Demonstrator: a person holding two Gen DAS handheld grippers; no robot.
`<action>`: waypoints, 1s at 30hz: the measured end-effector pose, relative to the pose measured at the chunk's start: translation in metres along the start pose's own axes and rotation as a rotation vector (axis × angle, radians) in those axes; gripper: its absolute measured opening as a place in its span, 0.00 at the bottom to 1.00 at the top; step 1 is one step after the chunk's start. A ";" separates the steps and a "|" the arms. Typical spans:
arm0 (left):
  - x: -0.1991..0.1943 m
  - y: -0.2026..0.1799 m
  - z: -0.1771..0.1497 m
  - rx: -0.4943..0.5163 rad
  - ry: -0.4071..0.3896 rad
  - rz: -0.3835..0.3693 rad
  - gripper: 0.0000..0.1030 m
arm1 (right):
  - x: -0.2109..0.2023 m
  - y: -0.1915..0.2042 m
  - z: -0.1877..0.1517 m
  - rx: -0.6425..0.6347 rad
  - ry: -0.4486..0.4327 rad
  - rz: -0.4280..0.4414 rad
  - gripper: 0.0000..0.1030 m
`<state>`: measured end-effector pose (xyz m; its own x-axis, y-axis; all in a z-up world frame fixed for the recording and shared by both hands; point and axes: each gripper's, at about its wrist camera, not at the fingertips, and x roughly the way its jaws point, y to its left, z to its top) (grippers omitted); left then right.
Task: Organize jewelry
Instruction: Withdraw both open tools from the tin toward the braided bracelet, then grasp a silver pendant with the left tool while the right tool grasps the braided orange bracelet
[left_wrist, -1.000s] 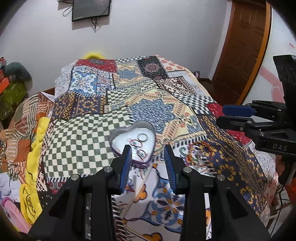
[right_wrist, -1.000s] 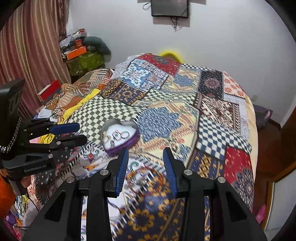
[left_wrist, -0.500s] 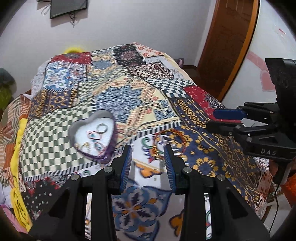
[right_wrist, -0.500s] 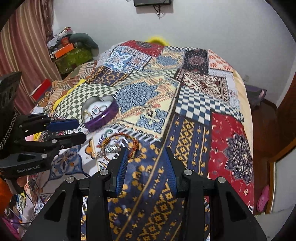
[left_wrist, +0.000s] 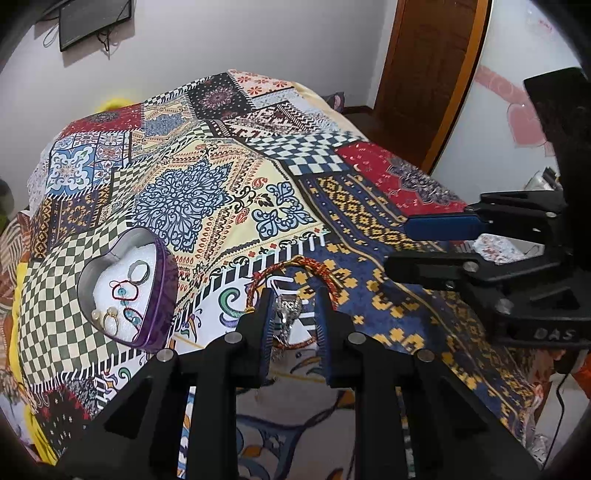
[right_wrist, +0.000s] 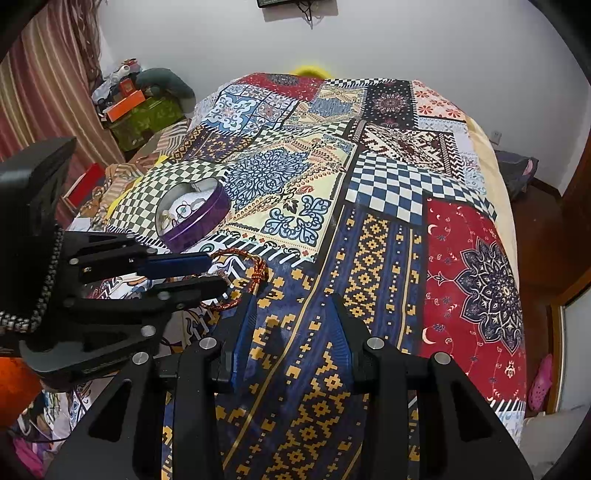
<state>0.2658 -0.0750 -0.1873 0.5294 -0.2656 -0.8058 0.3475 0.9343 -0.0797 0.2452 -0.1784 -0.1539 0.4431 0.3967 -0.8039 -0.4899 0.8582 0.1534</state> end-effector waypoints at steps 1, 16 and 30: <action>0.003 0.001 0.000 -0.001 0.009 0.000 0.20 | 0.001 0.000 -0.001 0.002 0.002 0.002 0.34; -0.030 0.020 0.006 -0.084 -0.094 -0.039 0.14 | 0.009 0.006 0.007 -0.013 0.000 0.011 0.34; -0.054 0.068 -0.018 -0.183 -0.110 0.050 0.14 | 0.054 0.022 0.021 -0.077 0.097 0.031 0.14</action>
<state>0.2469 0.0072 -0.1595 0.6273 -0.2324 -0.7433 0.1774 0.9720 -0.1542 0.2738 -0.1310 -0.1816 0.3539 0.3864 -0.8518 -0.5600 0.8169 0.1379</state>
